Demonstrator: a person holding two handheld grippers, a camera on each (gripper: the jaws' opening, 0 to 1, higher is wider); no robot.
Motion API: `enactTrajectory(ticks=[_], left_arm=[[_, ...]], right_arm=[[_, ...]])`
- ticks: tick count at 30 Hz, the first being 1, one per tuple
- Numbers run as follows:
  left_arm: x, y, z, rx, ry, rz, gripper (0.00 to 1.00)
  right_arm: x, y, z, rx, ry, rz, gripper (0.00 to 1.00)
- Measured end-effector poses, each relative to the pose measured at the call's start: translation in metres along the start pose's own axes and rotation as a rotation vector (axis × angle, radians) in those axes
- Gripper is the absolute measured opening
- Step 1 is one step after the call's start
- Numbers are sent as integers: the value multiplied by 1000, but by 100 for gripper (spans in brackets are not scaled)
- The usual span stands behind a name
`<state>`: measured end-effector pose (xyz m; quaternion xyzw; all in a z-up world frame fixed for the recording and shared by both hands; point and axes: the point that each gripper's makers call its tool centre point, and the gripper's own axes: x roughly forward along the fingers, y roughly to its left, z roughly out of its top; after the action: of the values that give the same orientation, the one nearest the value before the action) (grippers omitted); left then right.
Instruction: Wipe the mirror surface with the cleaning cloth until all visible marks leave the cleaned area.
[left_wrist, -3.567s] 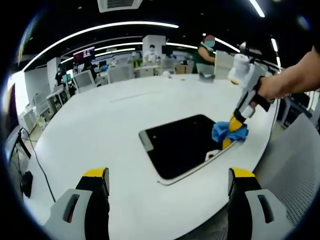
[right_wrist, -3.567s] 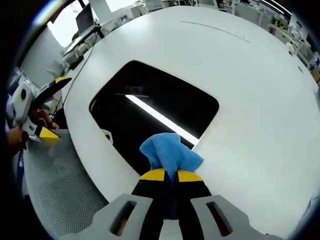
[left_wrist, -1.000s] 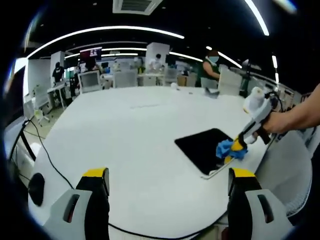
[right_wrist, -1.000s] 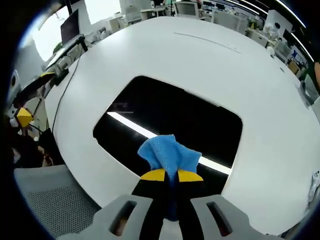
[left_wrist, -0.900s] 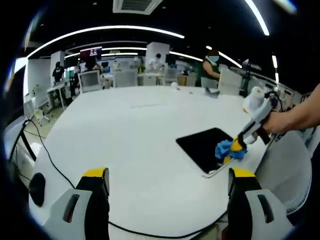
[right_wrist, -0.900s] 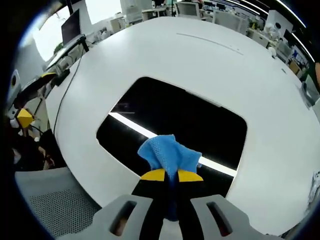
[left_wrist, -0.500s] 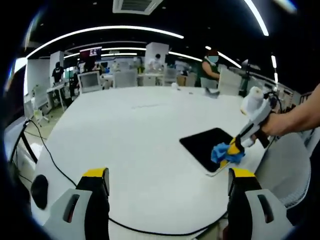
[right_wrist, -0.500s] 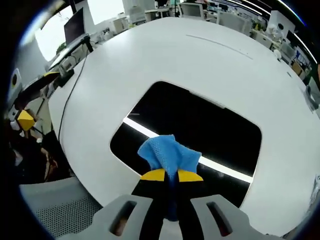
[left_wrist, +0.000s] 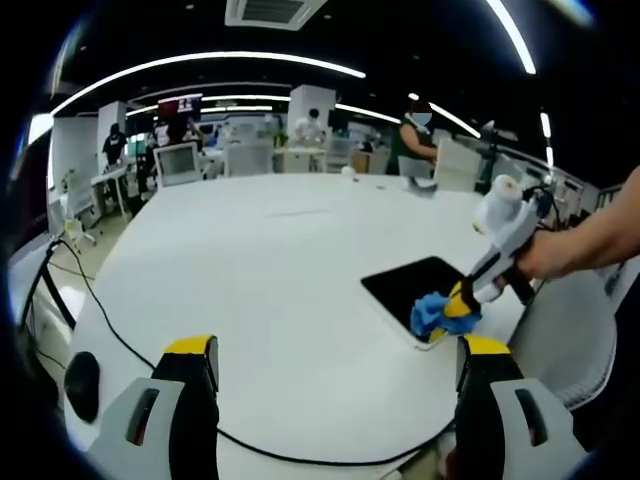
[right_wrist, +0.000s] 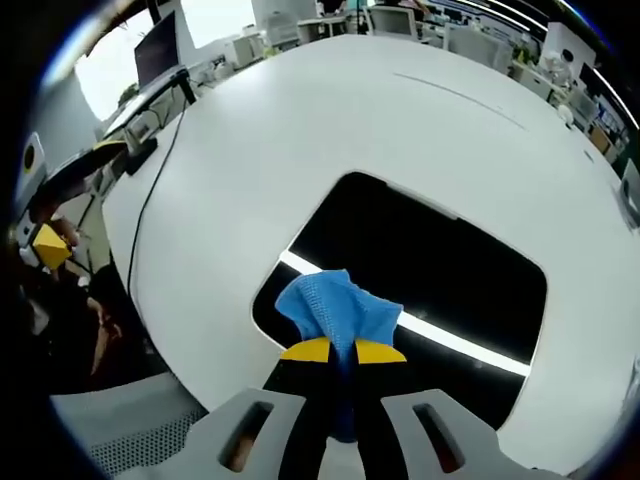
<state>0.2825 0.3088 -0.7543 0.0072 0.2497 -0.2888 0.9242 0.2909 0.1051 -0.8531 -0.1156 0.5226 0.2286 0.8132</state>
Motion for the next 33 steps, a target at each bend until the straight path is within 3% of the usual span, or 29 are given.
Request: enactTrajectory(ticks=[14,20,27,33], left_arm=[[-8,8,11,10,-29,15,100],[-6,2,9,-16,-19,13,100],[3,-8,1,31,15,10,100],[-3,-11,19,36,-22,73,100]], right_arm=[[10,32,17,-29,2,49,1],[9,31,16,-52,6,60,1],[10,31,15,-94,7,88,1],[10,30,16,-142,62,137,1]])
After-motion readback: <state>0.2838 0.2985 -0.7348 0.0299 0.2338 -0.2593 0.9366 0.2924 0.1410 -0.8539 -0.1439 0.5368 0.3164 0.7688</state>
